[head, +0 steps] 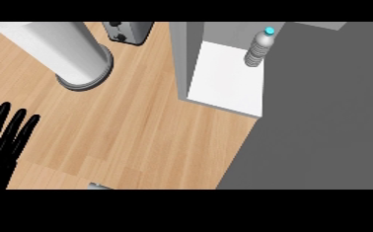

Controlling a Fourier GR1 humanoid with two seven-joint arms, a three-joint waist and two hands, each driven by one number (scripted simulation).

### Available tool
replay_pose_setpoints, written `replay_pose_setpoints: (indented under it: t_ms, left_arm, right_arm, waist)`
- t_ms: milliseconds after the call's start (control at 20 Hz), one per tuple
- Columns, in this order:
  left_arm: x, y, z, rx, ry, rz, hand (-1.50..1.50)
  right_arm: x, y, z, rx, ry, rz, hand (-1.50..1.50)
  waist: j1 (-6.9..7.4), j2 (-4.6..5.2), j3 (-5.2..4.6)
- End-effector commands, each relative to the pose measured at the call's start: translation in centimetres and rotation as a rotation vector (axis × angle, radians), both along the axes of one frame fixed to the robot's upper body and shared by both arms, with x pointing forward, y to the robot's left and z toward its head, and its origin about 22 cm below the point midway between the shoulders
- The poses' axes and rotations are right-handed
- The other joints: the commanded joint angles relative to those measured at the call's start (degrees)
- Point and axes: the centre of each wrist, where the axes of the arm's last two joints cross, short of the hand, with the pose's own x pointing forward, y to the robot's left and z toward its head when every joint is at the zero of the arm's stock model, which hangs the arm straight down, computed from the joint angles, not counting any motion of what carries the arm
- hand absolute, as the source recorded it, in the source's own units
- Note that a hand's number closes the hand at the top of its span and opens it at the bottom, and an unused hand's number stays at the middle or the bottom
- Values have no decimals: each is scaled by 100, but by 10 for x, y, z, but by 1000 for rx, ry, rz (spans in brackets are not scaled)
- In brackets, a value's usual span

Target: Pick up the bottled water, place it into the cabinet and close the cabinet

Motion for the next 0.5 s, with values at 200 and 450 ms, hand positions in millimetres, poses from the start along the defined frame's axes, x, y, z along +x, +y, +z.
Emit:
replay_pose_setpoints:
  t_ms: [200,450]
  left_arm:
    - [5,9,3,4,-13,7,-150]
    - [5,11,5,7,-12,0,-150]
  right_arm:
    - [2,18,5,7,-11,39,150]
    - [3,20,-3,46,59,48,150]
  waist:
    - [-59,63,-7]
    - [43,166,10]
